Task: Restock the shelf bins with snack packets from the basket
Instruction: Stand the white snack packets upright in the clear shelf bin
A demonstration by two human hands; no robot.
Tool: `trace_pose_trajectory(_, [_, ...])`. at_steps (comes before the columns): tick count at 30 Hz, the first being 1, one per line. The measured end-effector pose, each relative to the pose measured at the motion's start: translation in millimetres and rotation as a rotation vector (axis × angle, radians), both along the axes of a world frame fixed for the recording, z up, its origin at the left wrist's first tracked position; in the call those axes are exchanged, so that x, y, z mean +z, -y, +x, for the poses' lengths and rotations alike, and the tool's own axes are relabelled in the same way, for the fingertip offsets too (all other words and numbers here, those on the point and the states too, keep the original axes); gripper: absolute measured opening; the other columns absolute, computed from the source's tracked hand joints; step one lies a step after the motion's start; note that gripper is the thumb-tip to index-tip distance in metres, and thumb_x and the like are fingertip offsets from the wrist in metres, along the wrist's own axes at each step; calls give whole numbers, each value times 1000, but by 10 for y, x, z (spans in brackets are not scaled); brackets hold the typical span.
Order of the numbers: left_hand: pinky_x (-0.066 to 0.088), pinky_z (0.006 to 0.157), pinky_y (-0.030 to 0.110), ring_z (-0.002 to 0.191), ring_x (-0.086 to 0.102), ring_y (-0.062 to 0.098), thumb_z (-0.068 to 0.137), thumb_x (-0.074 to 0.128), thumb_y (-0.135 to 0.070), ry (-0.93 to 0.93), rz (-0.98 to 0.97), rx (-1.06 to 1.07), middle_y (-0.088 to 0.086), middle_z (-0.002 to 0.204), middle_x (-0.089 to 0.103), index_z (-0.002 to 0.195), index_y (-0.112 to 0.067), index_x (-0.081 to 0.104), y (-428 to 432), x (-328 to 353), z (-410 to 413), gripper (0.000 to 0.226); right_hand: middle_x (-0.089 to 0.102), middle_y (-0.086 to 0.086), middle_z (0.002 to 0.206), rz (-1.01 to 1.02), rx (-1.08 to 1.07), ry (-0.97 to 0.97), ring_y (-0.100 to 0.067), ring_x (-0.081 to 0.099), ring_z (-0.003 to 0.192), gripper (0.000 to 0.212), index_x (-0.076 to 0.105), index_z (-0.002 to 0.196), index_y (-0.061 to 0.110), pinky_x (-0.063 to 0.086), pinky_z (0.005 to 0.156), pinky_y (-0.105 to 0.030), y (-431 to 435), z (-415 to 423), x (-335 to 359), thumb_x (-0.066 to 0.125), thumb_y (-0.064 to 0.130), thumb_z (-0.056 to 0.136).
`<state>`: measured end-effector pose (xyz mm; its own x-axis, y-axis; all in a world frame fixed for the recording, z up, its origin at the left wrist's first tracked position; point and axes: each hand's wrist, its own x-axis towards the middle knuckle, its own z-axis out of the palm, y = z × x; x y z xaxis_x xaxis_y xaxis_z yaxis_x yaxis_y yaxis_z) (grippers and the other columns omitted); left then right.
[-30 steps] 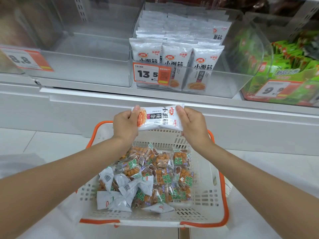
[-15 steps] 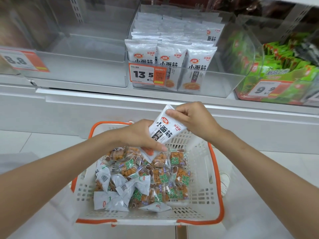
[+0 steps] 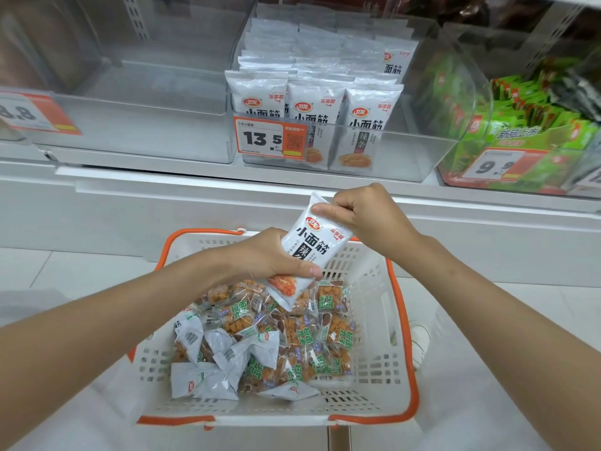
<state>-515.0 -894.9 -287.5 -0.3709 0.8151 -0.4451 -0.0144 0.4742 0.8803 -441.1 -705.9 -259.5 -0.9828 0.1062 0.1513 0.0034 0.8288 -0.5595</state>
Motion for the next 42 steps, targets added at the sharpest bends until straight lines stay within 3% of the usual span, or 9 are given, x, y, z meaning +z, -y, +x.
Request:
trace_pose_trajectory(8, [58, 79, 29, 94, 72, 25, 80, 72, -33, 75, 24, 39, 9, 101, 75, 108, -9, 68, -3, -8, -34, 36, 38, 3, 42, -100, -85, -1, -13, 30, 44, 57, 42, 46, 16, 25, 48, -29, -70, -65, -36, 63, 47, 89])
trace_pose_trajectory(12, [55, 92, 44, 95, 72, 24, 75, 67, -43, 88, 61, 201, 6, 100, 75, 110, -12, 65, -36, 17, -80, 46, 57, -7, 54, -543, -353, -54, -16, 51, 46, 54, 60, 69, 6, 43, 52, -27, -14, -76, -68, 45, 48, 99])
trace_pose_trajectory(15, [51, 95, 39, 99, 70, 19, 92, 44, -54, 8, 100, 316, 3, 108, 74, 114, -21, 63, -95, 76, -135, 44, 70, -11, 80, -841, -341, 214, -23, 67, 71, 53, 69, 91, 8, 56, 73, -36, 20, -55, -76, 43, 53, 98])
trace_pose_trajectory(20, [54, 88, 25, 100, 67, 11, 102, 32, -46, -165, 237, 356, 0, 121, 67, 131, -20, 51, -270, 262, -79, 44, 74, 0, 106, -805, -99, 371, -20, 70, 99, 28, 68, 114, 13, 57, 89, -35, 117, 60, -61, 72, 20, 87])
trace_pose_trajectory(22, [54, 80, 18, 95, 66, 4, 103, 35, -41, -314, 286, 319, -4, 115, 67, 123, -22, 53, -366, 412, -52, 33, 75, -1, 105, -802, -150, 290, -19, 71, 95, 28, 68, 111, 11, 57, 87, -37, 92, 76, 13, 74, 12, 84])
trace_pose_trajectory(26, [54, 83, 35, 92, 65, 9, 99, 53, -26, -563, 371, 237, -3, 103, 70, 109, -15, 65, -585, 808, -165, 19, 75, -1, 94, -683, -210, -23, -11, 69, 82, 24, 70, 99, 12, 54, 74, -22, -56, 112, 360, 78, 4, 77])
trace_pose_trajectory(30, [53, 63, 17, 86, 69, 8, 96, 60, -19, -661, 469, 191, -9, 97, 71, 107, -19, 67, -873, 1354, -226, 14, 74, 9, 86, -396, -324, -279, -8, 69, 80, 23, 71, 98, 23, 55, 75, -27, -348, 98, 724, 79, 14, 78])
trace_pose_trajectory(37, [55, 89, 29, 101, 67, 8, 95, 60, -11, -692, 549, 107, -5, 109, 71, 114, -16, 65, -1496, 1785, -310, 20, 69, 9, 87, -112, -530, -491, -11, 63, 78, 17, 63, 99, 28, 52, 68, -30, -783, 64, 1012, 72, 22, 85])
trace_pose_trajectory(42, [51, 97, 40, 105, 66, 14, 96, 59, -13, -697, 485, 104, -1, 111, 71, 116, -15, 69, -1826, 1592, -640, 22, 68, 3, 89, -135, -624, -522, -16, 63, 80, 12, 64, 98, 20, 51, 72, -34, -1037, -133, 889, 69, 17, 87])
